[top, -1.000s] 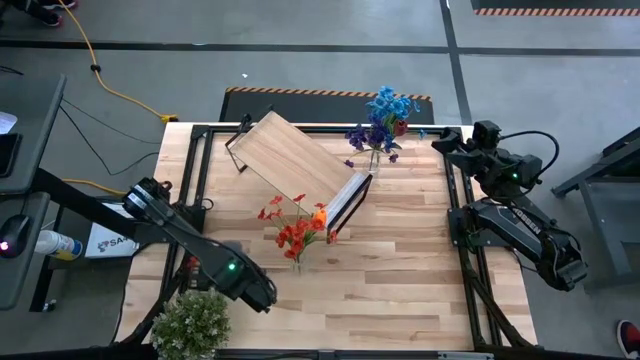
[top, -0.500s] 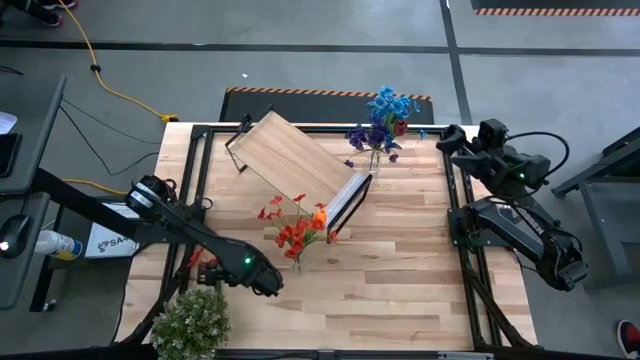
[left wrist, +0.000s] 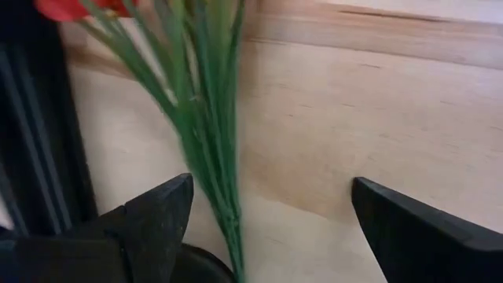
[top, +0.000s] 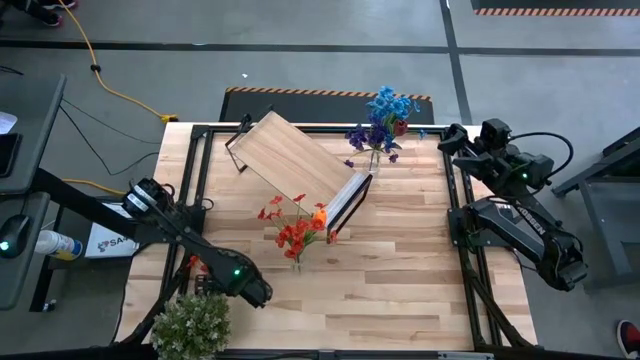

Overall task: Pick and place flowers into a vace then onto a shelf
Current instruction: Put the orange flowers into the bottom transparent flower vase

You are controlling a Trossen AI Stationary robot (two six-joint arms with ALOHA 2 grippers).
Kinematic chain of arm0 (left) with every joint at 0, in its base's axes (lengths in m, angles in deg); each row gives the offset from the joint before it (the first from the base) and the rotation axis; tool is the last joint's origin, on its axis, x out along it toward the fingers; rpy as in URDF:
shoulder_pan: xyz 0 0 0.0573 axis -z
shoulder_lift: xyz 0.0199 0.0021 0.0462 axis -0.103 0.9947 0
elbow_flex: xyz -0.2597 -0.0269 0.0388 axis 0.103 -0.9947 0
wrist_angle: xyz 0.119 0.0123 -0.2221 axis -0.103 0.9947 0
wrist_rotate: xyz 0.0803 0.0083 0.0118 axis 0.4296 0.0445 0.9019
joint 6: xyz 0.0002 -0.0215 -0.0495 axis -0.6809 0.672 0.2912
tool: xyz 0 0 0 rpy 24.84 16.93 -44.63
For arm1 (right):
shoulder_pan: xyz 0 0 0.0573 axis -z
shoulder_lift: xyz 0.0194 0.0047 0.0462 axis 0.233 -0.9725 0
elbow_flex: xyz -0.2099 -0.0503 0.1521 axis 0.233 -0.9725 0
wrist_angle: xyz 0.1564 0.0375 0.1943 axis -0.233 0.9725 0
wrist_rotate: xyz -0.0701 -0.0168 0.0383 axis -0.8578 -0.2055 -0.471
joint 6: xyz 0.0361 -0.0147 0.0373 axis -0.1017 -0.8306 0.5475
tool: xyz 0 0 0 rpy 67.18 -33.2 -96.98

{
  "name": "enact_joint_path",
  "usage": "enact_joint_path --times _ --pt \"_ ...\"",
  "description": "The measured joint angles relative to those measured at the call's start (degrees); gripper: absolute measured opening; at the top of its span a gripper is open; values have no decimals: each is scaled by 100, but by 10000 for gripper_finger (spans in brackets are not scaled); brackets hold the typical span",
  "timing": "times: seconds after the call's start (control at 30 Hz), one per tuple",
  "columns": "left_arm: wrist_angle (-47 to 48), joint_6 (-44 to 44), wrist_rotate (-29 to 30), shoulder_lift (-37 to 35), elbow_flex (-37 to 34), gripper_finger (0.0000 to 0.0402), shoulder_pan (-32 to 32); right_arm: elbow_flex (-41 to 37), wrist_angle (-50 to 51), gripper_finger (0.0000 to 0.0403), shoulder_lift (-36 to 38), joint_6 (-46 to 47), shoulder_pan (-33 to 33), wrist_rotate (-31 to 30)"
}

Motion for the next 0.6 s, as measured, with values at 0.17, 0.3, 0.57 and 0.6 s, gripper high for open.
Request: enact_joint_path --times 0.17,0.3,0.57,0.6 --pt "-282 -77 -9 -36 -185 381 -12 0 0 279 -1 -2 1 -30" --pt "-253 -167 35 -64 -185 381 -56 0 0 279 1 -2 0 -36" --pt "-139 -531 181 -129 -192 381 -40 0 2 279 -6 -4 2 -44" --pt "-129 -628 179 -129 -192 381 -46 0 2 279 -6 -4 1 -44"
